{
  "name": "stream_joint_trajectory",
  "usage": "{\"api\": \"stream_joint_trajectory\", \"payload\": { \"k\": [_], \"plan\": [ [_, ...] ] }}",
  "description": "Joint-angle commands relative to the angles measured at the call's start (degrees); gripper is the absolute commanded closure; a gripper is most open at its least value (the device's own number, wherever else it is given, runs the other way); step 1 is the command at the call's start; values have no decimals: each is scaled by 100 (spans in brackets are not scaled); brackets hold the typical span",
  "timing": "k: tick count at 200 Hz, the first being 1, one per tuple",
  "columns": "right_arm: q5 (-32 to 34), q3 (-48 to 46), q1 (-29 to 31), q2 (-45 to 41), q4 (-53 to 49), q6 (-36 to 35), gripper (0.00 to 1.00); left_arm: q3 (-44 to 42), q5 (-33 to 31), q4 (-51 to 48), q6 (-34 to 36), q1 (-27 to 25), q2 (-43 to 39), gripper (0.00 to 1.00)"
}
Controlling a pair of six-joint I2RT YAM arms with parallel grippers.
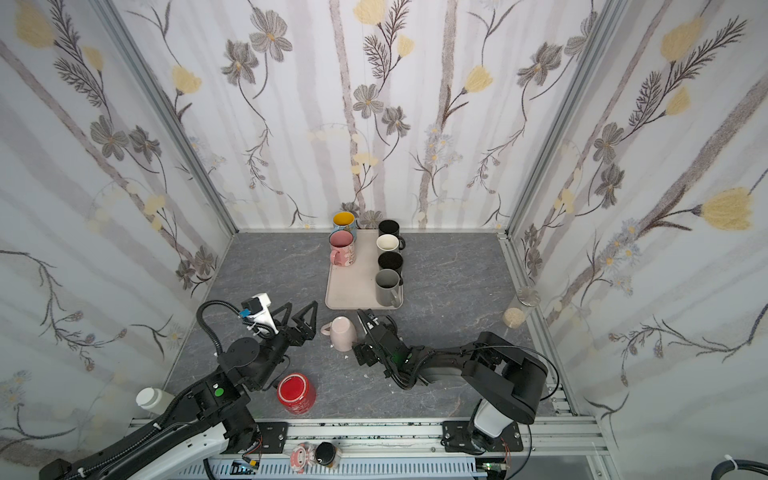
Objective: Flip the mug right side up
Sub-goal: 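Push the pale pink mug farther from the robot with the right gripper, then bring both grippers around the pale pink mug, left gripper toward its handle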
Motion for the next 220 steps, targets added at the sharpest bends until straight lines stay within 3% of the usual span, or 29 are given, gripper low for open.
{"api": "stream_joint_trajectory", "payload": {
  "k": [1,29,54,74,137,167,220],
  "plan": [
    [-189,-39,-72,-150,95,251,9,158,708,-604,-375,447,705,2],
    [-283,-89,-91,-333,50,218,9,-128,1647,-290,-858,1196,1271,12],
    [-400,-207,-92,-579,68,285,9,-12,1391,-401,-849,1490,1692,18],
    [-485,-270,-91,-781,50,300,9,94,1653,-274,-815,1785,2355,24],
    [-455,-513,-95,-1511,-151,280,9,354,2140,279,-632,1864,3690,24],
    [-368,-652,-100,-1712,-158,272,9,354,2194,277,-579,1864,3908,24],
    [-285,-693,-136,-1906,-209,214,9,167,2421,28,-543,1817,3924,36]
  ]
}}
